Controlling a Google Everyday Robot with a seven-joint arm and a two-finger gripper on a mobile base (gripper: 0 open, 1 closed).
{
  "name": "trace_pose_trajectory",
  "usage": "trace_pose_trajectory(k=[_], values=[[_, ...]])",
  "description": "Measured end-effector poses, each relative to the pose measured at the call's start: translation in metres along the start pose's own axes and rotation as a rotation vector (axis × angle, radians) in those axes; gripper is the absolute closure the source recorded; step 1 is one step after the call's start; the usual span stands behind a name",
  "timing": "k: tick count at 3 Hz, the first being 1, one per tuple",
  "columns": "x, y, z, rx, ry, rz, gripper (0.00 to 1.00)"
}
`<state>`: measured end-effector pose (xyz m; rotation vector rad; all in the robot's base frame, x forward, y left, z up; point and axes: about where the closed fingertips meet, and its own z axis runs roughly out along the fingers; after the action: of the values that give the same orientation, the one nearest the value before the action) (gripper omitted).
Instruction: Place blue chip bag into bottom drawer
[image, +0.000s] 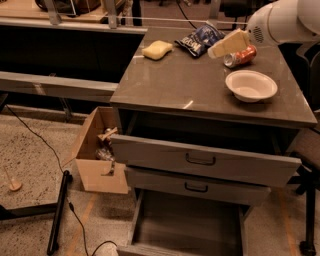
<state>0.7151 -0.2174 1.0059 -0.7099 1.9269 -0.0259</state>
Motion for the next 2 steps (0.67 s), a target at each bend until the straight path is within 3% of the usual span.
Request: trace_pose_trajectory(k=[1, 2], values=[[0.000, 0.000, 0.000, -0.001, 0.000, 0.001, 0.00], [-0.002, -0.019, 0.029, 0.028, -0.067, 0.025, 0.00]])
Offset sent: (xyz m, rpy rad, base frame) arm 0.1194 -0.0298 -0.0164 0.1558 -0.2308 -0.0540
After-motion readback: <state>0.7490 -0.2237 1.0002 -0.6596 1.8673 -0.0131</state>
